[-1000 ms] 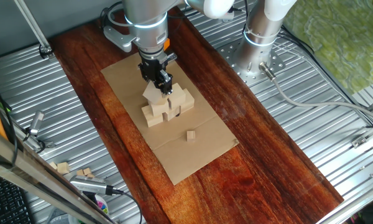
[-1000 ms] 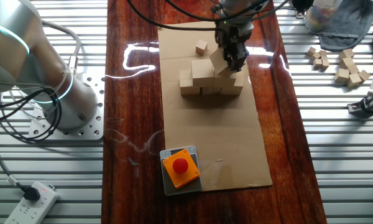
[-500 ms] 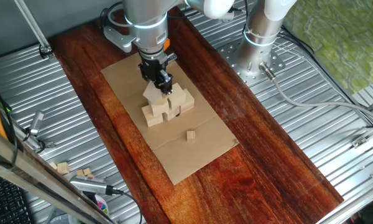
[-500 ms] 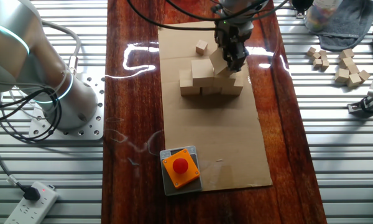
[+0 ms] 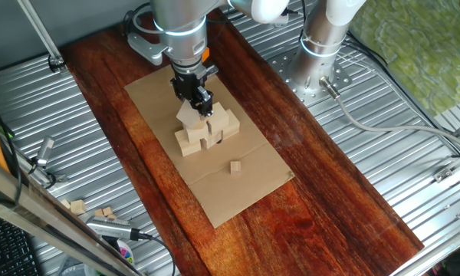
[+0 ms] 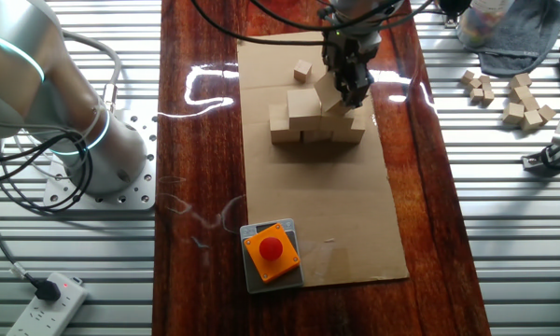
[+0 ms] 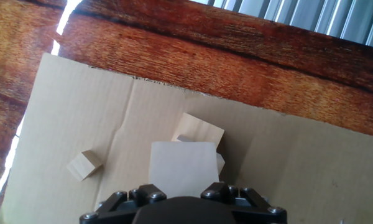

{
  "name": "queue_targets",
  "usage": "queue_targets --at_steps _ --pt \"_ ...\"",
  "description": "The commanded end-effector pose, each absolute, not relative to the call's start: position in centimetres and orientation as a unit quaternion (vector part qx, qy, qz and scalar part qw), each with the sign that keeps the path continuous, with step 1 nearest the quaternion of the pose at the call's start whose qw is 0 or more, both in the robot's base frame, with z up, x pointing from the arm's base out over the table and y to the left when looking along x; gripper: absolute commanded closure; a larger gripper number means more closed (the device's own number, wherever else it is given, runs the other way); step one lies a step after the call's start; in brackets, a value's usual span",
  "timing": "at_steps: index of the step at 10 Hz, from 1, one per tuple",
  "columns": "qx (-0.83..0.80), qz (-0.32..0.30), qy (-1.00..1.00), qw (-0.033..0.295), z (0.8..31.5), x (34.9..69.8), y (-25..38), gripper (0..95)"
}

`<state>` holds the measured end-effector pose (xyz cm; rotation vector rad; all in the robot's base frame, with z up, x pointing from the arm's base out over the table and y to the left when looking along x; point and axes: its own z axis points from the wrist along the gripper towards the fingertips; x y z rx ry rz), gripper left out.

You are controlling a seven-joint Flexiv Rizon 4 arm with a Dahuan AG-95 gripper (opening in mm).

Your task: Stack the blocks into a pyramid shape

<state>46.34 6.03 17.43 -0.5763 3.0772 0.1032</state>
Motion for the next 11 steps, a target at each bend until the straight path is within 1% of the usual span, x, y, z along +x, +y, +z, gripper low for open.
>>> queue_targets --at_steps 1,7,8,10,11 --pt "-0.186 0.035 0.982 0.001 17.43 46.35 6.02 38.0" --pt "-0.187 0.036 0.982 -0.002 17.52 46.32 6.04 38.0" --pt "-0.188 0.036 0.982 -0.002 17.56 46.32 6.04 19.0" --pt "-0.188 0.035 0.982 -0.002 17.7 46.3 6.06 19.0" --pt "-0.186 0.033 0.982 -0.002 17.67 46.3 6.06 38.0"
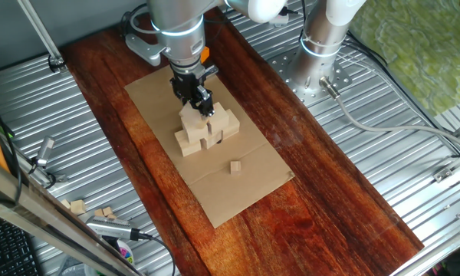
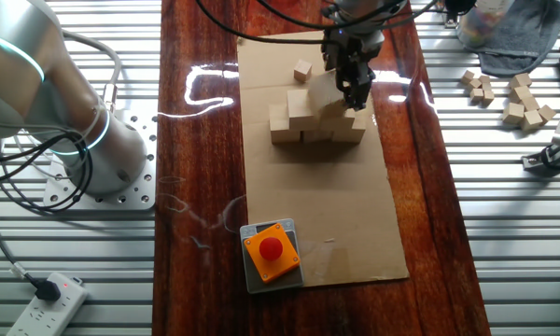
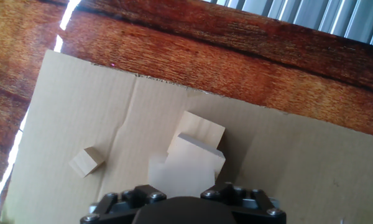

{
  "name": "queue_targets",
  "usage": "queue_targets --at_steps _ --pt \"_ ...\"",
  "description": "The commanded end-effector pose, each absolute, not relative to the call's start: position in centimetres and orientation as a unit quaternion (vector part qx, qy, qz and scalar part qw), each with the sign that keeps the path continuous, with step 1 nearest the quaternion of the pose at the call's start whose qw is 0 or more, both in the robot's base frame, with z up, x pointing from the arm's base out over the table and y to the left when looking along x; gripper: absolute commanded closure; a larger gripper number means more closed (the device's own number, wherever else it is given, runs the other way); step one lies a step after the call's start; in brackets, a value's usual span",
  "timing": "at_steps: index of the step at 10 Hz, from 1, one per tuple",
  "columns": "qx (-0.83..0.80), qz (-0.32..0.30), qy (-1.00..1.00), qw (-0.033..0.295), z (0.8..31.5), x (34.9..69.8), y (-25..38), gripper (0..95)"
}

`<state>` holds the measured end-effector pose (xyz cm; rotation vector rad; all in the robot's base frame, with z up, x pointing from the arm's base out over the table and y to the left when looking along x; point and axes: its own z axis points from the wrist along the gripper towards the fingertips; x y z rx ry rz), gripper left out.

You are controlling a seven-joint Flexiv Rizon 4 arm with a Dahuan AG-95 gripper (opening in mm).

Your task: Stack the blocks into a pyramid shape

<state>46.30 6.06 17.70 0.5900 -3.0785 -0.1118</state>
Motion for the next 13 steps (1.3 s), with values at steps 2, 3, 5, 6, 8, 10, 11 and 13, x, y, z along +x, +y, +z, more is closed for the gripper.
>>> queue_targets --at_steps 2,3,5,6,8,10,11,13 --pt "0.186 -0.03 -0.982 0.003 17.7 46.3 6.1 38.0" --pt "0.187 -0.031 -0.982 0.003 17.7 46.3 6.1 38.0" --pt "0.186 -0.032 -0.982 0.004 17.7 46.3 6.1 38.0" --pt "0.185 -0.032 -0.982 0.005 17.9 46.3 6.1 38.0" --pt "0.182 -0.032 -0.983 0.008 18.3 46.4 6.5 38.0" --pt "0.179 -0.033 -0.983 0.011 18.5 46.5 6.7 38.0" --pt "0.18 -0.033 -0.983 0.016 18.8 46.7 6.8 38.0" --pt "0.181 -0.033 -0.983 0.015 18.8 46.7 6.8 38.0"
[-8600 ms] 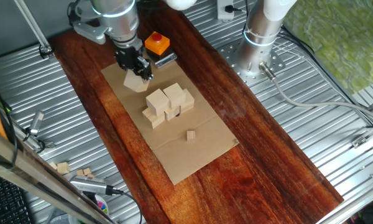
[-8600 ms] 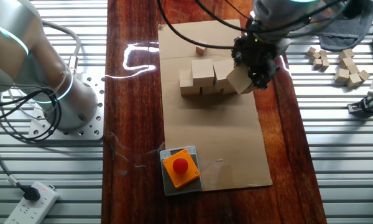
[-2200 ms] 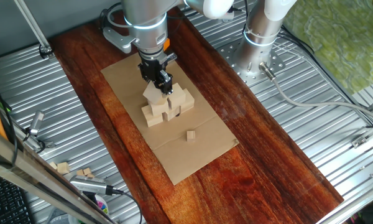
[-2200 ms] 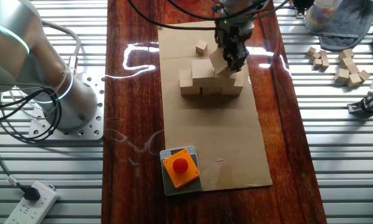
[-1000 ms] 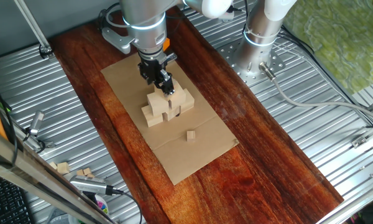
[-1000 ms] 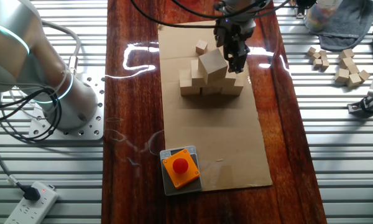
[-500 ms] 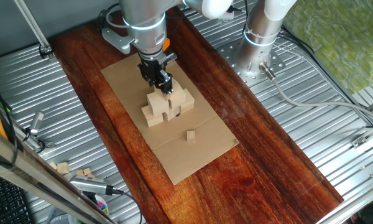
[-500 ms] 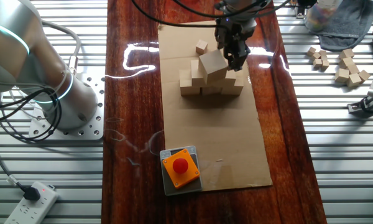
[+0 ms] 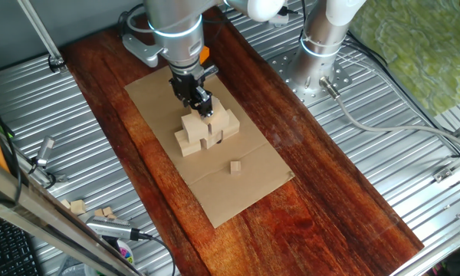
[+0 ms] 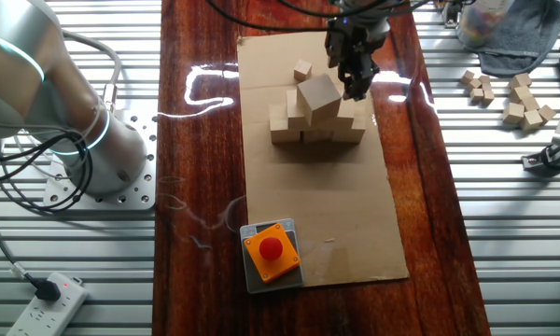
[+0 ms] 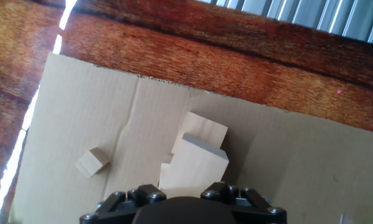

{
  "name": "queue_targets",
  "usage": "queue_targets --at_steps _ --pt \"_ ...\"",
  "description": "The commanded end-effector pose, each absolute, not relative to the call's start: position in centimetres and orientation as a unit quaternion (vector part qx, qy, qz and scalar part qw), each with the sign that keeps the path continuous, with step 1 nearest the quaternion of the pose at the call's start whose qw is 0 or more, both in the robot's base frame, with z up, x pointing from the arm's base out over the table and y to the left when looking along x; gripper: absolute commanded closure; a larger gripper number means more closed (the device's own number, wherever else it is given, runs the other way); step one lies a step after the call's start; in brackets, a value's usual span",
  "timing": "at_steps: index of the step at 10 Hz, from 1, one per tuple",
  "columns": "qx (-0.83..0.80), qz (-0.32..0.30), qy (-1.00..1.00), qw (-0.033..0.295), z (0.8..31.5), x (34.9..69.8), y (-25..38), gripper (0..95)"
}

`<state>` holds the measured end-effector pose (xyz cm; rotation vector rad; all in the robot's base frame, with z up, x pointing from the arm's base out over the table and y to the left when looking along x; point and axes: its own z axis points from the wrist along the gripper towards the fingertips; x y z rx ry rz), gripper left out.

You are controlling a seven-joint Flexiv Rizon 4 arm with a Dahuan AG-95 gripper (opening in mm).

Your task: Stack the blocks into a pyramid shape

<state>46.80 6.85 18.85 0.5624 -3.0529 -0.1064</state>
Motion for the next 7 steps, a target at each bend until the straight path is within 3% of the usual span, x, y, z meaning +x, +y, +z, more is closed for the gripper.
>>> queue_targets --at_steps 1,4,5,6,7 --pt "0.182 -0.033 -0.983 0.015 18.8 46.7 6.8 38.0" --pt "0.185 -0.033 -0.982 0.015 19.1 46.9 6.8 38.0" --pt "0.184 -0.029 -0.982 0.017 19.6 47.3 6.7 57.0" --pt "0.184 -0.026 -0.982 0.018 19.7 47.5 6.6 57.0" --pt "0.188 -0.024 -0.982 0.017 20.3 48.0 6.2 95.0"
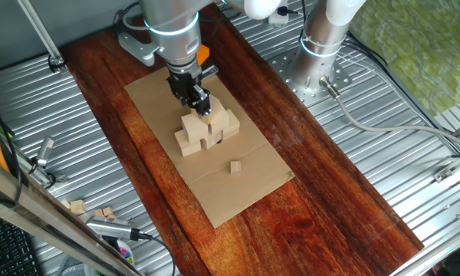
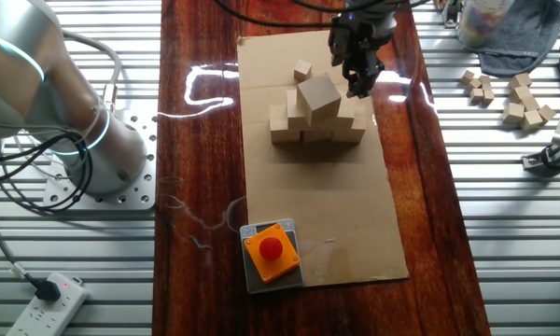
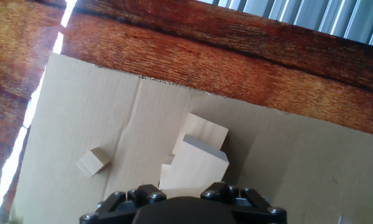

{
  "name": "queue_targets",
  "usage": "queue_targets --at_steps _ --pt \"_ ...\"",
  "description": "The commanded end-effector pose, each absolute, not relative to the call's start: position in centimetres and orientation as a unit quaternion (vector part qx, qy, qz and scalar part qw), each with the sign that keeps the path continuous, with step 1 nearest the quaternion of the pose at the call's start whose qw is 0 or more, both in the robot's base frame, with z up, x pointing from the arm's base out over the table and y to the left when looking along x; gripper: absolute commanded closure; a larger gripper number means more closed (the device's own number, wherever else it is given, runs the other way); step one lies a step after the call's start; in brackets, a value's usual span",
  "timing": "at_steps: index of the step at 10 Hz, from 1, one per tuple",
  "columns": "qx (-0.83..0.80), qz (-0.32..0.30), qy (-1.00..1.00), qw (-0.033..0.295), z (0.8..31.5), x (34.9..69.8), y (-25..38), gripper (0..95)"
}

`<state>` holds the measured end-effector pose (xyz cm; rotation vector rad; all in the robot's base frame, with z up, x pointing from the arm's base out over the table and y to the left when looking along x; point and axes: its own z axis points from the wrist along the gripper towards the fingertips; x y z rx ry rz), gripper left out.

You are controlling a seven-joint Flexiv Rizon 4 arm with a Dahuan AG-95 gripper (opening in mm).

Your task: Stack the blocks into a pyramid shape

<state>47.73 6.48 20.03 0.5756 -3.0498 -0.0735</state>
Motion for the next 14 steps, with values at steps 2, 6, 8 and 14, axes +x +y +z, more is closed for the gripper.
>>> queue_targets --at_steps 2,6,8,14 --pt "0.209 -0.014 -0.978 0.023 20.6 48.5 5.1 95.0" --pt "0.236 -0.013 -0.971 0.018 19.8 48.2 3.2 95.0" --pt "0.255 -0.013 -0.967 0.018 19.5 47.9 2.5 95.0" --pt "0.279 -0.014 -0.96 0.013 18.2 46.5 0.8 95.0"
